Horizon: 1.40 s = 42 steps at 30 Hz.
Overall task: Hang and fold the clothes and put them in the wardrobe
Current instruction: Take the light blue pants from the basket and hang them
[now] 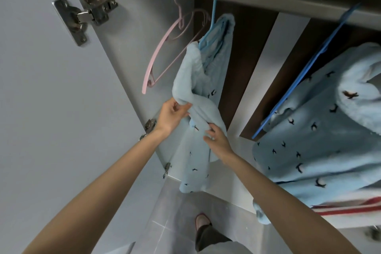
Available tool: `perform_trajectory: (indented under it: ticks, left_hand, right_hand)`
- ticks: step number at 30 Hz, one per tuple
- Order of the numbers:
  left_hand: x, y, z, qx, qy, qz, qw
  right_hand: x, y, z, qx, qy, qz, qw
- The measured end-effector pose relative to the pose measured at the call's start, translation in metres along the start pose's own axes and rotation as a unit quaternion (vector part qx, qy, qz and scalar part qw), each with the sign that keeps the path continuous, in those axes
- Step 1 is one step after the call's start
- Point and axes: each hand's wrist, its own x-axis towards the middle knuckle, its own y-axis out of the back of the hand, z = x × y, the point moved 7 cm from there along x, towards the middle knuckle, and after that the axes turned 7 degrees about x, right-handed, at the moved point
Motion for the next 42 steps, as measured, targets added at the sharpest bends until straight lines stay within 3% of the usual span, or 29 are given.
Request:
perform_trajectory:
  ticks: [5,12,24,42]
  left_hand:
    - [0.007,-0.003,0.011,0.033,-0.035,0.024,0.999]
    - [0.003,-0.011,0.007,0.049,-0.033,-0.008,0.998]
    - [-0.005,-0.026,-0.022,0.173,-0.027,-0.041,0.984]
    - [-0.011,-0.002,-0.03,0.175,0.036,0.002,0.984]
  right_hand:
    - [0.014,0.022,-0.02,-0.014,0.001,-0.001,1.0]
    - [0.02,0.018,-0.016,-0.03,-0.027,-0.055,0.998]
    - [0.013,-0.015,0.019,-0.038,-0.09,-0.156,0.983]
    - [-0.001,-0.043,0.021,-0.032,-0.103,-0.214,0.971]
